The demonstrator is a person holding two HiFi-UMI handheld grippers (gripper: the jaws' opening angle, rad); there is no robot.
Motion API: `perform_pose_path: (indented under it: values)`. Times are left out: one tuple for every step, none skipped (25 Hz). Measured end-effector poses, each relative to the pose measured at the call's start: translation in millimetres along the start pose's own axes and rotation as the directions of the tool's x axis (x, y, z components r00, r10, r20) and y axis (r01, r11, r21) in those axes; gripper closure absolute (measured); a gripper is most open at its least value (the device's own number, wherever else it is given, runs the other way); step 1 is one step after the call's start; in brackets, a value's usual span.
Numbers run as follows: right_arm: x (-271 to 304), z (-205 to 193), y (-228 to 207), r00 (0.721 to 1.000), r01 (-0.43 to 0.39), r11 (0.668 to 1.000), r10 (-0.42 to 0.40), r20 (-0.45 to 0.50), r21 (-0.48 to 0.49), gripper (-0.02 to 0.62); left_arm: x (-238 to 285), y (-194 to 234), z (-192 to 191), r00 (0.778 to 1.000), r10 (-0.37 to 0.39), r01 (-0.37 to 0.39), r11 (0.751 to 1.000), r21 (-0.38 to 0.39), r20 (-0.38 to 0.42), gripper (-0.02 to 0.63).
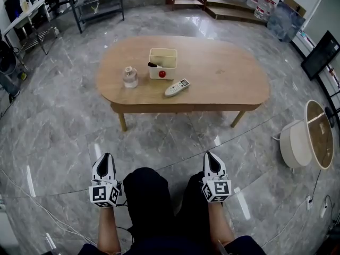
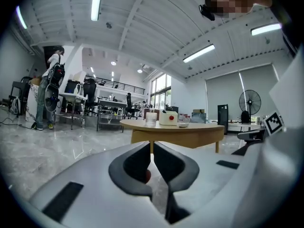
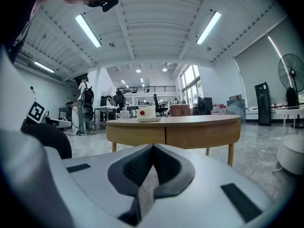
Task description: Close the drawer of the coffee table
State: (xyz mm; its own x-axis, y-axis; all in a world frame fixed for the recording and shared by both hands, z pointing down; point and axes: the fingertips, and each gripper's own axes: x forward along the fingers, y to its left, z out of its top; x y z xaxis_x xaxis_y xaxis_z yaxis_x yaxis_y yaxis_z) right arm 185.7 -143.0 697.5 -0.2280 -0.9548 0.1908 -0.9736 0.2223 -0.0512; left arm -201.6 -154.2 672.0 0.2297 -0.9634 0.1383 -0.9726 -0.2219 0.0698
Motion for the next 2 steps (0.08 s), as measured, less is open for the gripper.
perform_pose_path:
  values:
    - [0.1, 0.2, 0.0, 1.000, -0.001, 1.000, 0.001, -0.001, 0.002, 0.568, 0.1, -0.6, 0.5, 1.000, -0.003, 0.003, 1.000, 0.003, -0.001, 0.568]
    - [0.2, 0.5, 0.0, 1.000, -0.002, 1.000, 0.002, -0.002, 0.004, 0.569, 0.3, -1.3, 1.0, 1.000, -0.007, 0.007, 1.000, 0.007, -0.003, 0.572]
